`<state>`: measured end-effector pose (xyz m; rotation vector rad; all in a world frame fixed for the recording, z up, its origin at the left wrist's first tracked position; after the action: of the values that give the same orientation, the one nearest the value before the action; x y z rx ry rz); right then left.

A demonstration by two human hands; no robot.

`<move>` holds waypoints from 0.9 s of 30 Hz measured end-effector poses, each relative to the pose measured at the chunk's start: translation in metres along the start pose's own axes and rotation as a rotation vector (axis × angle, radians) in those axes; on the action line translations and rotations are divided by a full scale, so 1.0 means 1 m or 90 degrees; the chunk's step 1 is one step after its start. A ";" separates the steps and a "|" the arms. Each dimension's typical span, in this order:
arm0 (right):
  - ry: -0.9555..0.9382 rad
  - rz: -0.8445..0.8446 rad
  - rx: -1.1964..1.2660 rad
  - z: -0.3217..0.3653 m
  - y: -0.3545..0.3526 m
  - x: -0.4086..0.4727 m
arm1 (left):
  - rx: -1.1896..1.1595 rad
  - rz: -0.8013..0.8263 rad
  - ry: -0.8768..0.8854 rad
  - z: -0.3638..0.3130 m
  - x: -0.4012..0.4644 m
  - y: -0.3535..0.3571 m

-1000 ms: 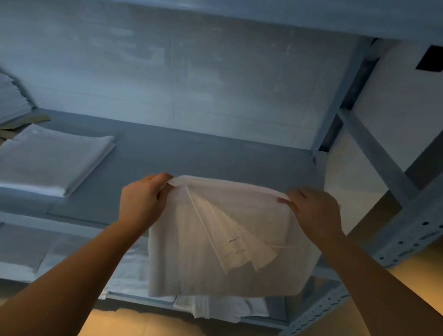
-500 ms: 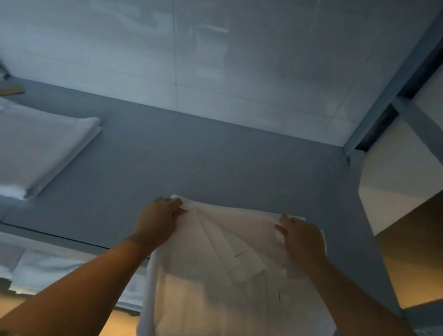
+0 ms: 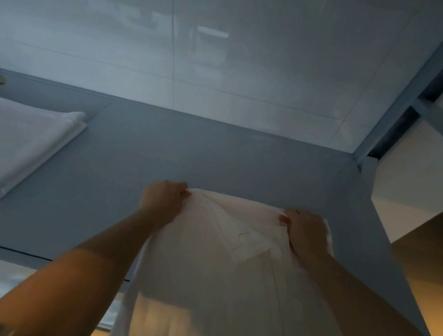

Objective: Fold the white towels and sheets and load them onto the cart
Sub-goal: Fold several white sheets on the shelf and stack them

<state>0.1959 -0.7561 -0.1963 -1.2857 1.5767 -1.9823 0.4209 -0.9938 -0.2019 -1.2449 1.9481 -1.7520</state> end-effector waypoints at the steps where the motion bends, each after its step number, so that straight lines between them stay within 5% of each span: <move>1: -0.001 -0.009 0.001 -0.001 0.004 0.009 | 0.005 -0.004 0.001 0.000 0.011 0.004; 7: 0.070 -0.005 0.026 -0.003 0.018 0.058 | 0.142 -0.005 0.038 -0.014 0.063 0.011; 9: 0.085 -0.092 0.107 0.006 -0.011 0.061 | 0.169 -0.075 0.049 -0.029 0.059 -0.008; 12: -0.052 -0.242 0.251 0.062 -0.070 0.035 | 0.159 -0.096 0.097 -0.064 0.026 -0.019; 16: -0.262 -0.064 0.367 0.147 -0.066 -0.016 | 0.100 0.053 0.103 -0.076 -0.014 0.012; 21: -0.220 0.107 0.287 0.153 -0.014 -0.020 | 0.092 0.075 0.069 -0.066 -0.025 0.027; 24: -0.316 0.016 0.171 0.164 -0.029 -0.020 | 0.098 0.077 0.071 -0.068 -0.024 0.032; 27: -0.465 -0.145 0.264 0.185 -0.060 -0.045 | 0.150 0.094 0.117 -0.069 -0.022 0.041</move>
<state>0.3827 -0.8187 -0.1634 -1.7677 0.6656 -1.5434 0.3708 -0.9333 -0.2293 -0.8672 1.8075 -2.0088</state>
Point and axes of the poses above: each hand's wrist, its own x-axis towards the middle knuckle, its own y-axis out of the palm, z = x × y, the point moved 10 cm from there along x, towards the middle knuckle, and after that the axes turned 11 degrees about -z, right-handed, at the moved point
